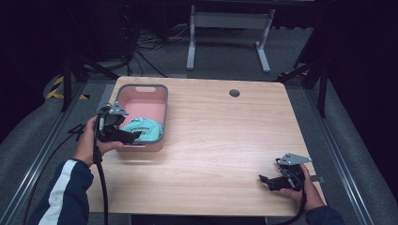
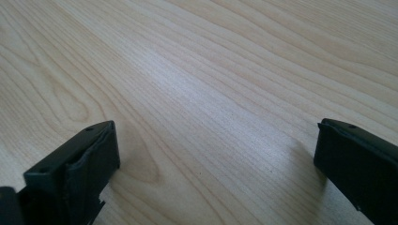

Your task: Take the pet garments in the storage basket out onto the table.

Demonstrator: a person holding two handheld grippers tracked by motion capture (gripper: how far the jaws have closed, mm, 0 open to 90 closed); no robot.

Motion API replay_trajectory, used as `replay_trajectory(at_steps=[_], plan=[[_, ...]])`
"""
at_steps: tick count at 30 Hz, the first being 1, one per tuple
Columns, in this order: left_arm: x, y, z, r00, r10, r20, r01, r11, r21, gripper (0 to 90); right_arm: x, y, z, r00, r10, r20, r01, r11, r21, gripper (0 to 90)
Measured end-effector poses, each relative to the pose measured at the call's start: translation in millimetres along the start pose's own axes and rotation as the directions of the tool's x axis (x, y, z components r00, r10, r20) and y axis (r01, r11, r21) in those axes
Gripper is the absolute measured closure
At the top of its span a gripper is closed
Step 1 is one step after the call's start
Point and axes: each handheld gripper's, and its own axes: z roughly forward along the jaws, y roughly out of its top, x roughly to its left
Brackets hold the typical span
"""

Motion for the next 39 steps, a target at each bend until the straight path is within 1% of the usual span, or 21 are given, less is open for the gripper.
replay_trajectory(at_steps=[2, 3, 4, 6, 9, 11, 12, 15, 21, 23, 24, 25, 26, 28, 29, 30, 31, 33, 35, 38, 39], plan=[[3.8, 4.8, 6.6, 1.0, -0.007, 0.002, 0.007, 0.9995, 0.031, 17.3, 0.0, 0.0, 0.0, 1.0, 0.0, 0.0, 0.0, 1.0, 0.0, 0.7], [4.7, 6.3, 9.5, 0.9997, -0.024, -0.002, 0.024, 0.9989, 0.041, 17.5, 0.0, 0.0, 0.0, 1.0, 0.0, 0.0, 0.0, 1.0, 0.0, 0.7], [6.9, 8.1, 12.6, 0.9997, -0.018, -0.015, 0.018, 0.9984, 0.053, 17.9, 0.1, 0.0, 0.0, 1.0, 0.0, 0.001, 0.0, 1.0, 0.0, 0.7], [10.4, 11.1, 19.7, 0.9994, -0.035, -0.005, 0.035, 0.9957, 0.086, 18.3, 0.1, 0.0, -0.1, 1.0, 0.0, 0.001, 0.0, 1.0, 0.0, 0.7], [13.5, 15.0, 31.7, 0.9999, -0.007, -0.013, 0.009, 0.9898, 0.142, 18.6, 0.1, 0.0, -0.1, 1.0, 0.001, 0.001, -0.001, 1.0, 0.0, 0.7], [15.9, 16.4, 41.2, 1.0, -0.005, -0.007, 0.007, 0.9843, 0.177, 18.6, 0.1, 0.0, 0.0, 1.0, 0.001, 0.001, -0.001, 1.0, 0.0, 0.7], [16.9, 17.2, 47.1, 0.9999, -0.009, 0.004, 0.008, 0.9795, 0.201, 18.6, 0.1, 0.0, 0.0, 1.0, 0.001, 0.001, -0.001, 1.0, 0.0, 0.7], [20.2, 19.1, 59.3, 0.9991, -0.015, 0.04, 0.005, 0.9713, 0.238, 18.6, 0.2, -0.1, -0.1, 1.0, 0.002, 0.002, -0.002, 1.0, 0.0, 0.7], [25.7, 29.2, 78.0, 0.9983, -0.038, 0.045, 0.023, 0.956, 0.292, 19.1, 0.4, -0.1, -0.1, 1.0, 0.004, 0.002, -0.004, 1.0, -0.001, 0.7], [25.2, 30.5, 82.7, 0.9996, -0.01, 0.028, 0.001, 0.95, 0.312, 19.5, 0.2, -0.1, -0.1, 1.0, 0.001, 0.002, -0.001, 1.0, 0.0, 0.7], [25.1, 30.7, 85.6, 0.9995, -0.001, 0.031, -0.009, 0.9441, 0.33, 19.4, 0.3, -0.1, -0.1, 1.0, 0.003, 0.002, -0.003, 1.0, -0.001, 0.7], [25.4, 31.1, 88.7, 0.9993, -0.001, 0.037, -0.013, 0.9336, 0.358, 19.5, 0.3, -0.1, -0.1, 1.0, 0.003, 0.002, -0.003, 1.0, -0.001, 0.7], [26.6, 32.4, 91.7, 0.9988, -0.014, 0.048, -0.005, 0.9241, 0.382, 20.0, 0.2, -0.1, -0.1, 1.0, 0.002, 0.002, -0.002, 1.0, 0.0, 0.7], [27.7, 34.0, 93.6, 0.9994, -0.013, 0.031, -0.001, 0.9157, 0.402, 19.6, 0.3, -0.1, -0.1, 1.0, 0.004, 0.002, -0.004, 1.0, -0.001, 0.7], [28.2, 34.2, 95.4, 0.9991, -0.025, 0.034, 0.009, 0.9104, 0.414, 19.1, 0.2, -0.1, -0.1, 1.0, 0.002, 0.002, -0.002, 1.0, 0.0, 0.7], [29.3, 34.7, 97.3, 0.9991, -0.021, 0.037, 0.003, 0.9011, 0.434, 19.2, 0.3, 0.0, -0.2, 1.0, 0.004, 0.002, -0.004, 1.0, -0.001, 0.7], [29.1, 34.4, 99.5, 0.9988, -0.032, 0.038, 0.012, 0.8968, 0.442, 19.2, 0.3, -0.1, -0.1, 1.0, 0.004, 0.002, -0.004, 1.0, -0.001, 0.7], [28.8, 35.3, 102.6, 0.9992, -0.017, 0.036, -0.001, 0.885, 0.466, 19.5, 0.3, -0.1, -0.1, 1.0, 0.004, 0.002, -0.004, 1.0, -0.001, 0.7], [28.1, 36.4, 107.4, 0.9988, -0.008, 0.047, -0.017, 0.8632, 0.505, 19.7, 0.3, -0.1, -0.1, 1.0, 0.004, 0.002, -0.004, 1.0, -0.001, 0.7], [27.4, 37.4, 116.2, 0.9986, 0.008, 0.052, -0.035, 0.8398, 0.542, 19.0, 0.3, -0.1, -0.1, 1.0, 0.004, 0.002, -0.004, 1.0, -0.001, 0.7], [27.0, 37.3, 118.1, 0.9988, 0.005, 0.048, -0.031, 0.8378, 0.545, 18.9, 0.3, -0.1, -0.2, 1.0, 0.004, 0.002, -0.004, 1.0, -0.001, 0.7]])
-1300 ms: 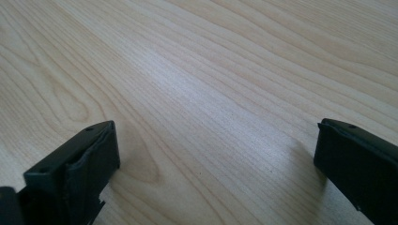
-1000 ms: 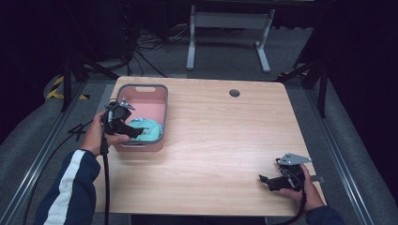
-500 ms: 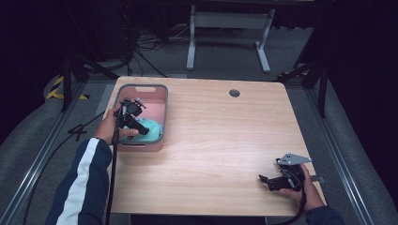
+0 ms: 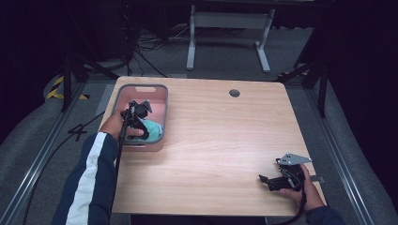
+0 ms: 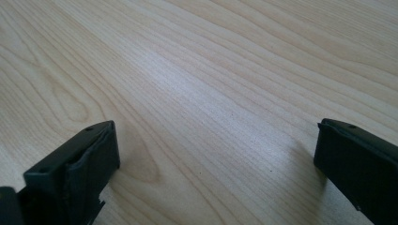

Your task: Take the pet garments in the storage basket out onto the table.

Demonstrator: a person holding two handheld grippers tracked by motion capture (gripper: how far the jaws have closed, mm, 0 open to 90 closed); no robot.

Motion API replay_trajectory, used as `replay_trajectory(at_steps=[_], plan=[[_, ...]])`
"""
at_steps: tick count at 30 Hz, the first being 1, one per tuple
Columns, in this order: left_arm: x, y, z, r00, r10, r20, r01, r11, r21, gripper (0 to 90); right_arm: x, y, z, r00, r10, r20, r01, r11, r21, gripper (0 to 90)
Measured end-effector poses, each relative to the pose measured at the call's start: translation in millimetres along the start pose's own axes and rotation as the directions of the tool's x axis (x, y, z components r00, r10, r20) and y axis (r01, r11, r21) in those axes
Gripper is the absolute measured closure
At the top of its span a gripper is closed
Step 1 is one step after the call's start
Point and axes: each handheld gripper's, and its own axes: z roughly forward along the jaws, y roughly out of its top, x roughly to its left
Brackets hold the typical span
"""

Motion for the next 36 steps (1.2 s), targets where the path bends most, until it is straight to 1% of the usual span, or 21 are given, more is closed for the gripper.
replay_trajectory(at_steps=[2, 5, 8, 12, 14, 15, 16, 17, 19, 20, 21, 22, 24, 25, 28, 29, 30, 31, 33, 35, 36], plan=[[-0.5, 2.8, 3.7, 0.9999, 0.012, -0.004, -0.012, 0.9997, 0.022, 18.6, 0.0, 0.0, 0.0, 1.0, 0.0, 0.0, 0.0, 1.0, 0.0, 0.7], [-1.3, 5.9, 7.3, 0.9998, 0.016, -0.015, -0.016, 0.9989, 0.044, 17.0, 0.0, 0.0, 0.0, 1.0, 0.0, 0.0, 0.0, 1.0, 0.0, 0.7], [0.5, 6.6, 9.2, 1.0, -0.002, -0.002, 0.002, 0.9991, 0.041, 15.6, 0.0, 0.0, 0.0, 1.0, 0.0, 0.0, 0.0, 1.0, 0.0, 0.7], [1.3, 7.4, 9.2, 1.0, -0.001, -0.006, 0.001, 0.9988, 0.049, 15.5, 0.0, 0.0, 0.0, 1.0, 0.0, 0.0, 0.0, 1.0, 0.0, 0.7], [1.1, 7.0, 9.0, 0.9998, -0.02, 0.007, 0.019, 0.9989, 0.043, 17.4, 0.0, 0.0, 0.0, 1.0, 0.0, 0.0, 0.0, 1.0, 0.0, 0.7], [1.8, 6.5, 7.6, 0.9999, -0.01, 0.002, 0.01, 0.9992, 0.038, 20.5, 0.0, 0.0, 0.0, 1.0, 0.0, 0.0, 0.0, 1.0, 0.0, 0.7], [2.4, 5.7, 6.0, 0.9999, -0.006, 0.016, 0.005, 0.9997, 0.022, 26.8, 0.0, 0.0, 0.0, 1.0, 0.0, 0.0, 0.0, 1.0, 0.0, 0.7], [3.0, 4.5, 4.6, 0.9996, -0.016, 0.023, 0.016, 0.9999, 0.001, 38.0, 0.0, 0.0, 0.0, 1.0, 0.0, 0.0, 0.0, 1.0, 0.0, 0.7], [5.8, 2.2, 3.2, 0.9994, -0.031, 0.014, 0.032, 0.999, -0.031, 54.5, 0.0, 0.0, 0.0, 1.0, 0.0, 0.0, 0.0, 1.0, 0.0, 0.7], [7.1, 1.7, 2.8, 0.9993, -0.033, 0.017, 0.033, 0.9989, -0.032, 61.8, 0.0, 0.0, 0.0, 1.0, 0.0, 0.0, 0.0, 1.0, 0.0, 0.7], [7.6, 1.4, 2.4, 0.9994, -0.034, 0.001, 0.034, 0.9988, -0.035, 65.3, 0.0, 0.0, 0.0, 1.0, 0.0, 0.0, 0.0, 1.0, 0.0, 0.7], [7.8, 1.5, 2.4, 0.9996, -0.029, -0.002, 0.029, 0.9989, -0.037, 68.2, 0.0, 0.0, 0.0, 1.0, 0.0, 0.0, 0.0, 1.0, 0.0, 0.7], [7.5, 1.1, 1.7, 0.9995, -0.027, -0.013, 0.027, 0.9987, -0.045, 70.3, 0.0, 0.0, 0.0, 1.0, 0.0, 0.0, 0.0, 1.0, 0.0, 0.7], [7.6, 0.6, 1.1, 0.9995, -0.03, -0.009, 0.03, 0.9985, -0.047, 72.0, 0.0, 0.0, 0.0, 1.0, 0.0, 0.0, 0.0, 1.0, 0.0, 0.7], [7.7, -1.1, -1.5, 0.9999, -0.016, -0.005, 0.016, 0.9981, -0.06, 75.8, -0.1, 0.0, 0.1, 1.0, -0.002, 0.0, 0.002, 1.0, 0.001, 0.7], [7.7, -1.9, -3.0, 0.9998, -0.012, -0.016, 0.011, 0.9975, -0.069, 76.5, -0.1, 0.0, 0.1, 1.0, -0.002, 0.0, 0.002, 1.0, 0.001, 0.7], [7.4, -3.2, -5.3, 0.9999, -0.011, -0.007, 0.01, 0.9968, -0.08, 76.7, -0.1, 0.0, 0.1, 1.0, -0.002, 0.0, 0.002, 1.0, 0.001, 0.7], [6.7, -4.2, -7.5, 0.9997, -0.005, -0.024, 0.003, 0.9958, -0.091, 77.1, -0.1, 0.0, 0.1, 1.0, -0.002, 0.0, 0.002, 1.0, 0.001, 0.7], [6.4, -6.7, -13.9, 0.9992, -0.012, -0.037, 0.007, 0.9922, -0.125, 77.7, -0.1, 0.0, 0.1, 1.0, -0.002, 0.0, 0.002, 1.0, 0.001, 0.7], [6.3, -9.2, -21.0, 0.9995, -0.004, -0.03, -0.001, 0.989, -0.148, 78.0, -0.1, 0.0, 0.1, 1.0, -0.002, 0.0, 0.002, 1.0, 0.001, 0.7], [6.3, -10.7, -24.8, 0.9993, -0.003, -0.037, -0.003, 0.9866, -0.163, 78.1, -0.1, 0.0, 0.1, 1.0, -0.002, 0.0, 0.002, 1.0, 0.001, 0.7]])
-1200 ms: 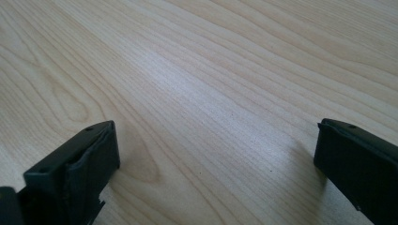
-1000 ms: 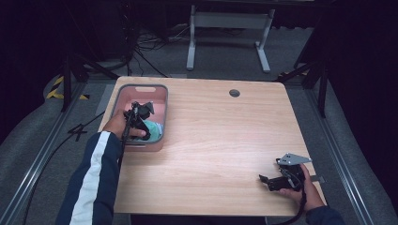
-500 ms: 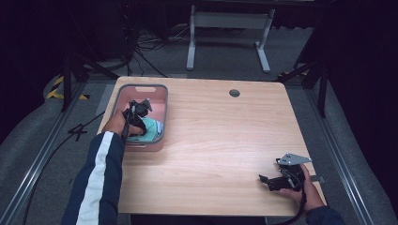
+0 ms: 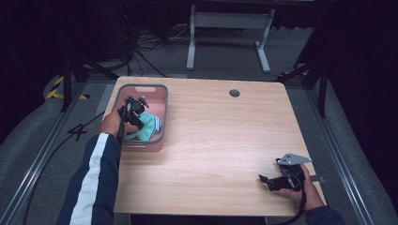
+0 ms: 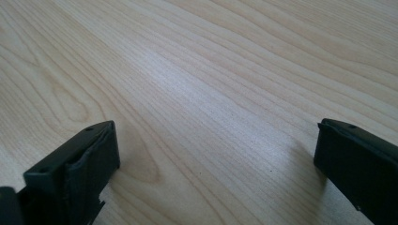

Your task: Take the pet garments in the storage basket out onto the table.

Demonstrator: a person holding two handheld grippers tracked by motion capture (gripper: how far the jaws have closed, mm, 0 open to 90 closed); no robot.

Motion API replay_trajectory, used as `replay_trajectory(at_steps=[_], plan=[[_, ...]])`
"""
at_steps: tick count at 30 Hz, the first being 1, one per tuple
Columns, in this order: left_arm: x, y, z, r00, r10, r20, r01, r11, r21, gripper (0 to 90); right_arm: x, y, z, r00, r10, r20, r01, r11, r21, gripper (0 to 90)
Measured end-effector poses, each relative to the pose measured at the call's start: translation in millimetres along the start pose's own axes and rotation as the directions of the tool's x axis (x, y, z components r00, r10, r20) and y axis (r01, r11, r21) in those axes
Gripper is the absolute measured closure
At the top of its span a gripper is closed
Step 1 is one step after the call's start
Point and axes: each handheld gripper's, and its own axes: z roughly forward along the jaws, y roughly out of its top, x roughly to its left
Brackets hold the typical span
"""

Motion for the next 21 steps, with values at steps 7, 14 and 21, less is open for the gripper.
replay_trajectory(at_steps=[7, 14, 21], plan=[[0.3, -4.6, -28.4, 1.0, 0.003, -0.006, -0.004, 0.9931, -0.117, 78.4, 0.0, 0.0, 0.0, 1.0, 0.0, 0.0, 0.0, 1.0, 0.0, 0.7], [-4.2, -8.9, -49.7, 0.9999, 0.01, -0.013, -0.013, 0.9769, -0.213, 78.4, 0.1, 0.0, -0.1, 1.0, 0.003, -0.001, -0.003, 1.0, -0.001, 0.7], [-9.5, -17.5, -68.1, 0.9991, 0.032, -0.028, -0.039, 0.9506, -0.308, 78.4, 0.0, 0.0, 0.0, 1.0, 0.0, 0.0, 0.0, 1.0, 0.0, 0.7]])
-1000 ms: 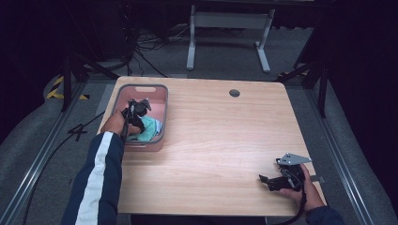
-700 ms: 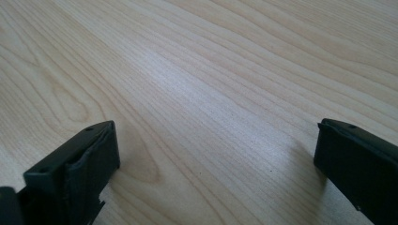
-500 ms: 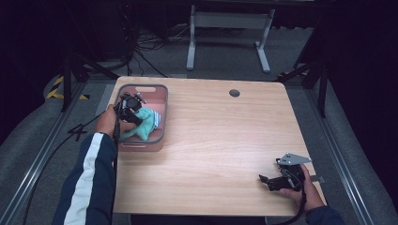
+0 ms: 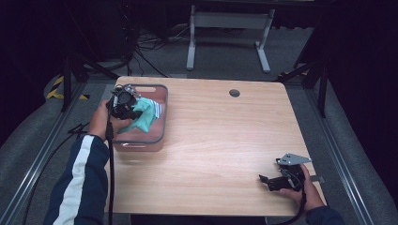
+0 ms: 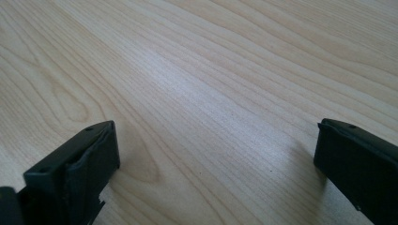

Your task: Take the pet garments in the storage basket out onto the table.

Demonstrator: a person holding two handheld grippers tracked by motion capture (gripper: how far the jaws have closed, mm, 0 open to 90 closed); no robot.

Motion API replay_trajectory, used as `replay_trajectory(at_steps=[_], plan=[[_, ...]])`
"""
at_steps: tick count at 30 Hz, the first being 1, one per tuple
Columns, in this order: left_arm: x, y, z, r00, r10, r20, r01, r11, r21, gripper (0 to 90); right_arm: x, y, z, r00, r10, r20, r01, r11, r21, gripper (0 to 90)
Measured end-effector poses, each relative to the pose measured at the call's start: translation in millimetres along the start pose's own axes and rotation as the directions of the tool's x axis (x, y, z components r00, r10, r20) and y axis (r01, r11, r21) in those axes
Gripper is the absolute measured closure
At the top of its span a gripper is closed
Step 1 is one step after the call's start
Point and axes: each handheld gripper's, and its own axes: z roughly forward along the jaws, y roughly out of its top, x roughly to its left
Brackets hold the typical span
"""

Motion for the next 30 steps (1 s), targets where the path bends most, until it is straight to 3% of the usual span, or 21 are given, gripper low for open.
replay_trajectory(at_steps=[6, 14, 30], plan=[[-8.6, -4.3, -17.2, 0.9998, 0.012, 0.013, -0.011, 0.9954, -0.096, 78.4, 0.1, 0.0, 0.0, 1.0, 0.001, 0.0, -0.001, 1.0, 0.0, 0.7], [-19.5, -8.9, -32.0, 0.9996, 0.02, 0.022, -0.015, 0.9791, -0.203, 78.5, 0.1, 0.0, 0.0, 1.0, 0.003, 0.0, -0.003, 1.0, -0.001, 0.7], [-47.2, -2.0, -45.9, 0.9939, 0.092, 0.06, -0.069, 0.948, -0.311, 78.5, 0.0, 0.0, 0.0, 1.0, 0.0, 0.0, 0.0, 1.0, 0.0, 0.7]])
